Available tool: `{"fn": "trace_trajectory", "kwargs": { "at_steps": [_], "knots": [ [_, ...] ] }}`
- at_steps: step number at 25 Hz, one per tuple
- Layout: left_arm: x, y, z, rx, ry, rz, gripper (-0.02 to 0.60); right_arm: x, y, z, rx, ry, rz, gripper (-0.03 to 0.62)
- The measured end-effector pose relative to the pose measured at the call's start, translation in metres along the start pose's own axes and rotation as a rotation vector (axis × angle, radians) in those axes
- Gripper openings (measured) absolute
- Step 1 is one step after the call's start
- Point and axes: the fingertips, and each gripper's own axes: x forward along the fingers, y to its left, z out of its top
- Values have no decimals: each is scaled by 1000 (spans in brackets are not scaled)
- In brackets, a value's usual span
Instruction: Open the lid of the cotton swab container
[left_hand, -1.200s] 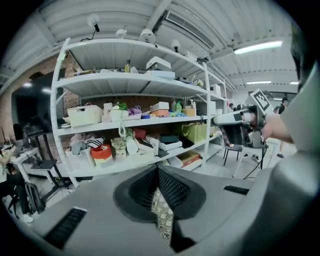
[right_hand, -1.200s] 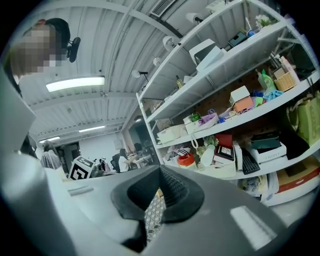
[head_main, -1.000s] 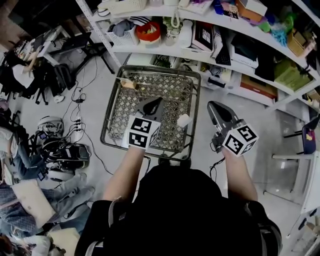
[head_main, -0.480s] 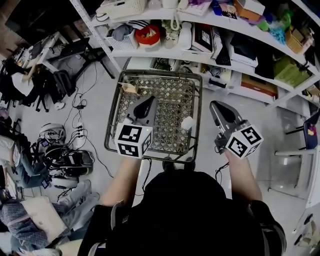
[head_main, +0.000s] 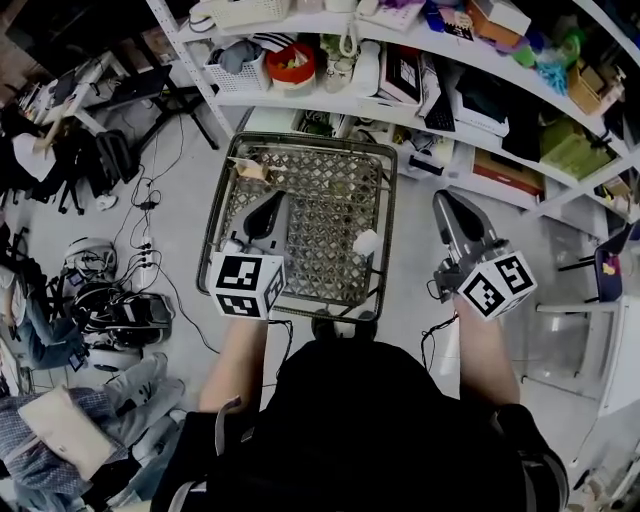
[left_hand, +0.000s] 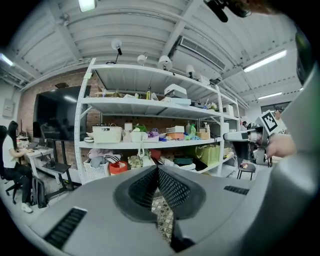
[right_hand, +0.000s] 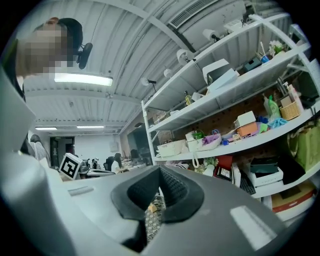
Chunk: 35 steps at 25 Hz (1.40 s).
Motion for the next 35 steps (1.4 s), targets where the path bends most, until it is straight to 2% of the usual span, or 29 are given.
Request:
{"fn": "trace_trajectory", "kwargs": {
  "at_steps": [4,15,35],
  "knots": [
    [-1,7,5,-7,-8,14,6,-6,-7,3,-10,-15,-31,8],
    [9,4,4,-18,-6,23,6,-1,2,-4,-46,4,13,6],
    [15,-12,0,-11,-30,-57,3,10,12,-17,-23,33,56,6]
  ]
}}
